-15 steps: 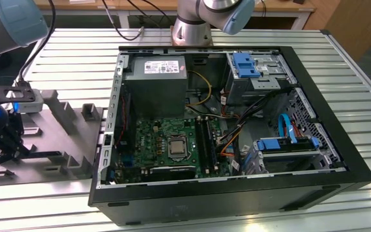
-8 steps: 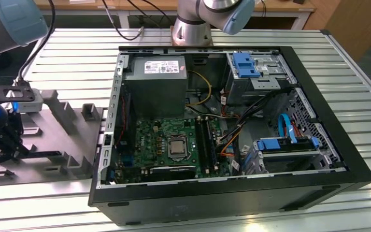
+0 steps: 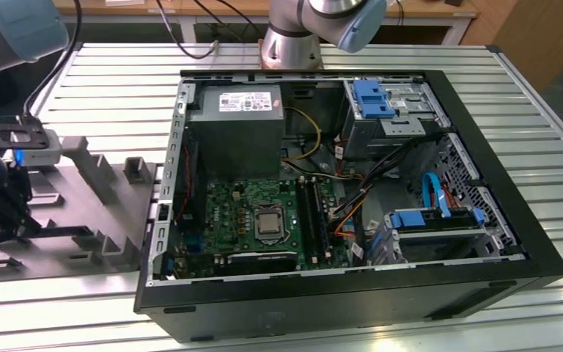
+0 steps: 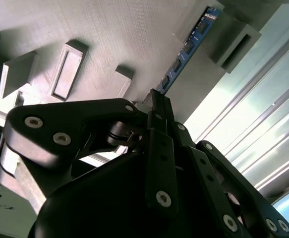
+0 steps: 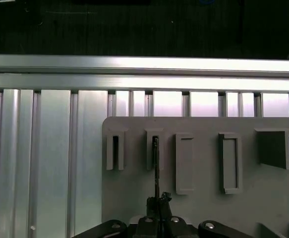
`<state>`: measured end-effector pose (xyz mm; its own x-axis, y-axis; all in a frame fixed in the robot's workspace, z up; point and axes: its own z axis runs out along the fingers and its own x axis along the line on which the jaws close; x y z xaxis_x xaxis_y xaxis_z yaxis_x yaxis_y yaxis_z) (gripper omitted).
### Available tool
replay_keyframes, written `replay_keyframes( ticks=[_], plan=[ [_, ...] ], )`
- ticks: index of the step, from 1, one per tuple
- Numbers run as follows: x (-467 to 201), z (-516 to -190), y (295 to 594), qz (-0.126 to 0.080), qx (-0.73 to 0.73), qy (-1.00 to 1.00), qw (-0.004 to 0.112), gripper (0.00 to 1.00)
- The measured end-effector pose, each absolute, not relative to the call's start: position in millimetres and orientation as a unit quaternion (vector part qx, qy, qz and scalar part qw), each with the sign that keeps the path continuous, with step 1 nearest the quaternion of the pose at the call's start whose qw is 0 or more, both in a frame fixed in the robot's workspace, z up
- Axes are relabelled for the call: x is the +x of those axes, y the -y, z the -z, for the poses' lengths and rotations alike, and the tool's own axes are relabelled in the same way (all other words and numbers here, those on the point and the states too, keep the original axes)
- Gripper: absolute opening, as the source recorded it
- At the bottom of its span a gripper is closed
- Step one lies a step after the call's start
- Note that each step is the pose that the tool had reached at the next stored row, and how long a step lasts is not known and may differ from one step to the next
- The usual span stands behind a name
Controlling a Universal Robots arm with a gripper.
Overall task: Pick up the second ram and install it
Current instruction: 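Pick up the second ram and move it above second insertion slot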
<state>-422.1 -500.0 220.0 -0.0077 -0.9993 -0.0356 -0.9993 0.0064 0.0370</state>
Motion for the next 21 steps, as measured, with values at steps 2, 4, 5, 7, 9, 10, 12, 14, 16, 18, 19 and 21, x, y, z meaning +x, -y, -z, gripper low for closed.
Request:
replay_keyframes(
  ticks=[2,4,5,7,9,10,12,14,16,18,19,21],
  plan=[
    [-422.1,-223.2,500.0,0.026,0.704,0.709,0.000,0.12],
    [-422.1,-226.6,500.0,0.026,0.704,0.709,0.000,0.12],
    [-422.1,-228.4,500.1,0.026,0.704,0.709,0.000,0.12],
    [-422.1,-232.6,500.0,0.026,0.704,0.709,0.000,0.12],
    [-422.1,-237.4,500.0,0.026,0.704,0.709,0.000,0.12],
    [-422.1,-239.9,500.0,0.026,0.704,0.709,0.000,0.12],
    [-422.1,-244.9,500.0,0.026,0.704,0.709,0.000,0.12],
    [-422.1,-250.4,500.0,0.026,0.704,0.709,0.000,0.12],
    [-422.1,-256.0,500.0,0.026,0.704,0.709,0.000,0.12],
    [-422.1,-262.0,500.0,0.026,0.704,0.709,0.000,0.12],
    [-422.1,-265.3,500.0,0.026,0.704,0.709,0.000,0.12],
    [-422.1,-271.3,500.0,0.026,0.704,0.709,0.000,0.12]
  ],
)
